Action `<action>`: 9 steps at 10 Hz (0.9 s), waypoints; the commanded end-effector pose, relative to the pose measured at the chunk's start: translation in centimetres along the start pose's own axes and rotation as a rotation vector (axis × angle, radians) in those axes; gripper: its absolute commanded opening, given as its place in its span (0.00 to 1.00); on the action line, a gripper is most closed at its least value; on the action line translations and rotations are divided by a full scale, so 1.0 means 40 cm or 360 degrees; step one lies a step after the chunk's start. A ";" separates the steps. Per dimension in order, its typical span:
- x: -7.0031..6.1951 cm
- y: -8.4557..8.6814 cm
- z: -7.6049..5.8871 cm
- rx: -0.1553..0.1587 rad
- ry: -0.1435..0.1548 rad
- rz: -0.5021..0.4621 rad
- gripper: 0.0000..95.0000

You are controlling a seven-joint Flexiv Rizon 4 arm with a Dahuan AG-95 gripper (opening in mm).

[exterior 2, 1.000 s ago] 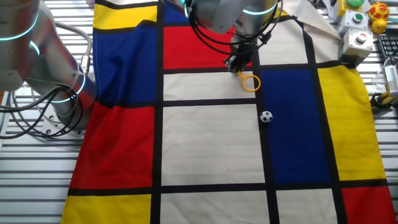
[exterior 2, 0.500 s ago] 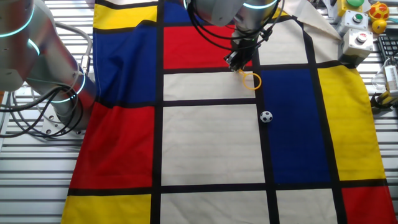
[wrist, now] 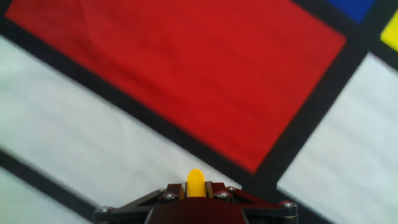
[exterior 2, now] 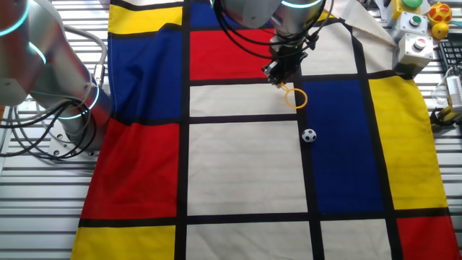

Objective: Attach the bubble ring to the ball

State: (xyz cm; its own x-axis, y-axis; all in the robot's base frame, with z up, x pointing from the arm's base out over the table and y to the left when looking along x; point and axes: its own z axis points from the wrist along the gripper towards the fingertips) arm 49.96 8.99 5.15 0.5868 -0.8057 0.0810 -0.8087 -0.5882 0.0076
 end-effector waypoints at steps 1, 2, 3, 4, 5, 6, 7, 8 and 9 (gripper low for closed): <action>0.022 0.009 -0.012 0.0007 0.0021 0.0034 0.00; 0.038 0.018 -0.020 0.0005 0.0035 0.0072 0.00; 0.045 0.022 -0.022 0.0003 0.0038 0.0097 0.00; 0.061 0.028 -0.019 0.0007 0.0040 0.0132 0.00; 0.069 0.028 -0.014 0.0009 0.0042 0.0160 0.00; 0.075 0.028 -0.011 0.0011 0.0047 0.0197 0.00; 0.079 0.026 -0.010 0.0007 0.0057 0.0222 0.00; 0.083 0.015 -0.013 0.0003 0.0069 0.0225 0.00; 0.087 0.004 -0.015 0.0001 0.0059 0.0198 0.00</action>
State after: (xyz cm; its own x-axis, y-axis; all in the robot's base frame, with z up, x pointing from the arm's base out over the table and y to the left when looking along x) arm 51.94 6.16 6.01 0.4625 -0.8769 0.1310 -0.8840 -0.4674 -0.0077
